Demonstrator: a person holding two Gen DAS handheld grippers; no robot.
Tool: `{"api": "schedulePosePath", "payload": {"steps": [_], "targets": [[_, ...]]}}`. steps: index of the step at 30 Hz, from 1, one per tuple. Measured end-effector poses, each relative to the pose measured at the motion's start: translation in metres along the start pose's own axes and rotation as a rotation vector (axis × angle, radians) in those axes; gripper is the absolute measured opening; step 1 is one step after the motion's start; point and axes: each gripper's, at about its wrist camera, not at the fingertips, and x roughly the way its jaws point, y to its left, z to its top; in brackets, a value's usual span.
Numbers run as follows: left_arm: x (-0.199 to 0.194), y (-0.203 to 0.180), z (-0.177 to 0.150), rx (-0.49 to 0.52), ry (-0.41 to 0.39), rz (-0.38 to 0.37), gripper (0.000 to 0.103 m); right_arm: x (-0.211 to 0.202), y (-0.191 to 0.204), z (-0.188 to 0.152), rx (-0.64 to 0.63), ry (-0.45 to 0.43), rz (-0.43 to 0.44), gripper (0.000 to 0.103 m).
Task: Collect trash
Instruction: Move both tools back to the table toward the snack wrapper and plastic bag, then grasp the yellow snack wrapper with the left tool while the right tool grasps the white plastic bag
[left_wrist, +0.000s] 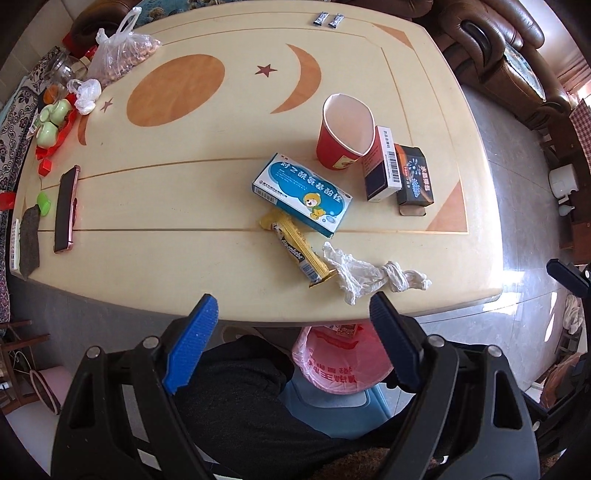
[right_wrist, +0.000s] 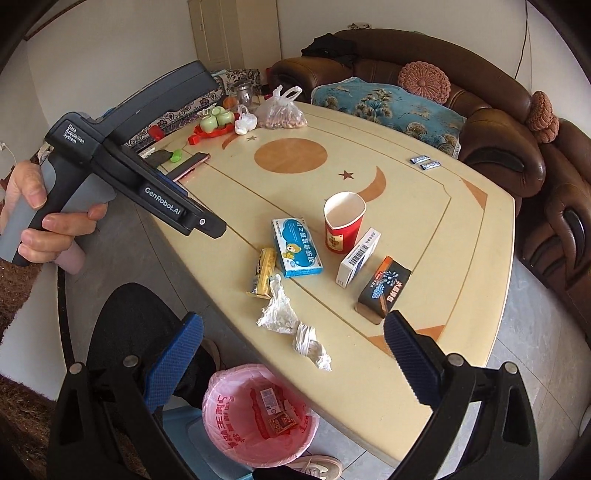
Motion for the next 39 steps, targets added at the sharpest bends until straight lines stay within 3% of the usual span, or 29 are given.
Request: {"api": "schedulePosePath", "payload": {"steps": [16,24,31,39], "targets": [[0.088,0.003,0.031,-0.060,0.154,-0.030,0.082,0.093,-0.006,-0.009,-0.072,0.176,0.083,0.096],[0.119,0.011,0.040,-0.102,0.195,-0.047,0.082,0.137,-0.006,-0.020,-0.107,0.258,0.113,0.096],[0.137,0.015,0.042,-0.133,0.223,-0.066,0.082,0.160,-0.010,-0.023,-0.116,0.295,0.131,0.096],[0.154,0.028,0.040,-0.235,0.235,-0.123,0.079,0.175,-0.012,-0.026,-0.127,0.302,0.129,0.096]]}}
